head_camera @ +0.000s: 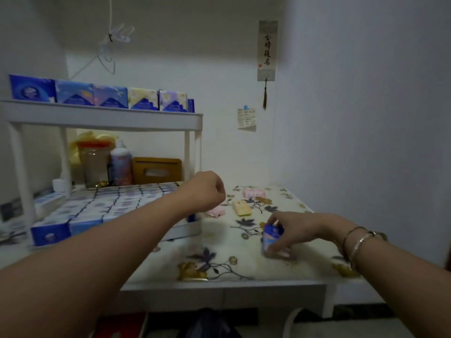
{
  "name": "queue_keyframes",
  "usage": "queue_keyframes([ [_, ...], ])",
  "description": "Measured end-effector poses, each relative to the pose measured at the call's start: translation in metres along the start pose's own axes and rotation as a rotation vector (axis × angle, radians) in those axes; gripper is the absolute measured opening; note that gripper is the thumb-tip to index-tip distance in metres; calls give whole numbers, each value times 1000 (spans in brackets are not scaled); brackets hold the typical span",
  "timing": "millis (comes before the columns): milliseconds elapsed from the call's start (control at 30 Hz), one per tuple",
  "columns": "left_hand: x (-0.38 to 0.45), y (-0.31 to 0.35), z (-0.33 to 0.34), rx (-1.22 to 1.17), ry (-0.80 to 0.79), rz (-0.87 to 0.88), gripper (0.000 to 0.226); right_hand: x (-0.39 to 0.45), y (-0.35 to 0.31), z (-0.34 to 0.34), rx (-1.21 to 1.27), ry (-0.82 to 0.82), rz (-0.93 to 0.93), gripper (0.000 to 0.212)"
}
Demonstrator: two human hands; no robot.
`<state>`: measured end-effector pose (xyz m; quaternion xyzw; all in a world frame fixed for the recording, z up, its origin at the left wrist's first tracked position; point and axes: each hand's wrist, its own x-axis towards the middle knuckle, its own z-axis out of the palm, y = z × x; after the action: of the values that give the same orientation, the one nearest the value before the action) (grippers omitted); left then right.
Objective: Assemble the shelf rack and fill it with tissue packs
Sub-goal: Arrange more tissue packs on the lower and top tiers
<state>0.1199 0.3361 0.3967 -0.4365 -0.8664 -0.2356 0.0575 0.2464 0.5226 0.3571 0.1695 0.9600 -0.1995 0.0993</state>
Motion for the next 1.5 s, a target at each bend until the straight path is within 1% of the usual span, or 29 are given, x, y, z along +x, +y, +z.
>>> queue_keyframes([
  [100,0,8,-43,36,129,59,19,2,-33,-29,327,249,-120,63],
  [167,4,18,-85,52,256,107,19,5,-68,-61,579,420,-251,53],
  [200,6,23,-108,53,330,129,18,8,-87,-78,702,471,-302,48],
  [267,10,28,-150,38,463,143,17,14,-123,-110,908,515,-367,40],
  [300,12,27,-170,34,507,135,19,18,-140,-125,987,524,-406,40],
  [367,18,18,-198,63,537,94,21,27,-166,-148,1080,529,-454,46],
  [433,26,5,-220,106,532,53,21,37,-190,-163,1066,505,-468,48],
  [533,34,-11,-233,117,452,7,19,51,-208,-168,856,487,-366,50],
  [600,39,-18,-229,107,372,0,21,58,-212,-166,744,470,-302,46],
  [667,47,-24,-221,91,317,11,22,65,-212,-165,766,449,-292,46],
  [733,57,-27,-211,64,284,31,23,71,-213,-166,783,437,-291,53],
  [800,66,-27,-203,55,260,38,26,75,-217,-167,752,428,-304,58],
  [867,74,-27,-199,72,252,25,29,77,-222,-171,727,432,-324,57],
  [933,80,-26,-197,78,255,24,32,78,-225,-174,664,486,-325,53],
  [1033,84,-26,-196,17,226,30,45,84,-225,-176,465,648,-324,44],
  [1100,84,-25,-197,-5,225,37,50,88,-222,-176,405,715,-342,39],
  [1200,82,-25,-196,-15,244,32,58,88,-218,-177,480,754,-353,32],
  [1300,79,-24,-193,-20,256,86,60,85,-217,-176,635,728,-393,28],
  [1500,80,-23,-187,-60,310,142,46,85,-219,-171,598,831,-477,23],
])
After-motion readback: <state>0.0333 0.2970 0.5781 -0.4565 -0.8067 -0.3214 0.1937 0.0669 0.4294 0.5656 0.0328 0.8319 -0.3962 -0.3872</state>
